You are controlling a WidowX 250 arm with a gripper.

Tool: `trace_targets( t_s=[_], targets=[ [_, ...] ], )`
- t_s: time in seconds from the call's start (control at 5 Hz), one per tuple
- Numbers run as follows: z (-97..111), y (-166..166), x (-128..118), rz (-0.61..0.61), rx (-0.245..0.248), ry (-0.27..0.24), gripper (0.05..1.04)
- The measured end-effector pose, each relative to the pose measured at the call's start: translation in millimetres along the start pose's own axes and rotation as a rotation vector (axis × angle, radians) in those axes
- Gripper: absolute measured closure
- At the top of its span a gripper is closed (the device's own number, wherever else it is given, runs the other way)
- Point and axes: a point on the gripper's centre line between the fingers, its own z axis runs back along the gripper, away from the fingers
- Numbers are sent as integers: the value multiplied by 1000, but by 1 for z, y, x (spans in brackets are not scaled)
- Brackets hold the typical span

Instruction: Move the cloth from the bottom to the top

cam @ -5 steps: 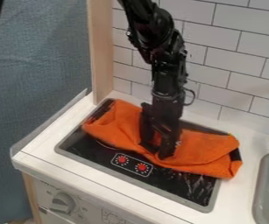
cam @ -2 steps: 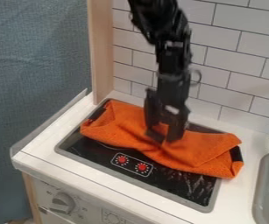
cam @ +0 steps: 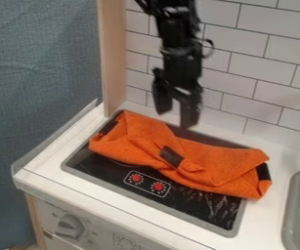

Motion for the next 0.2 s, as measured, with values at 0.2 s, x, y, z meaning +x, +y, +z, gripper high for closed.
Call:
trace_targets(
  t_s=[0.2],
  targets=[
    [3, 3, -3, -18, 0, 0, 85]
  ],
)
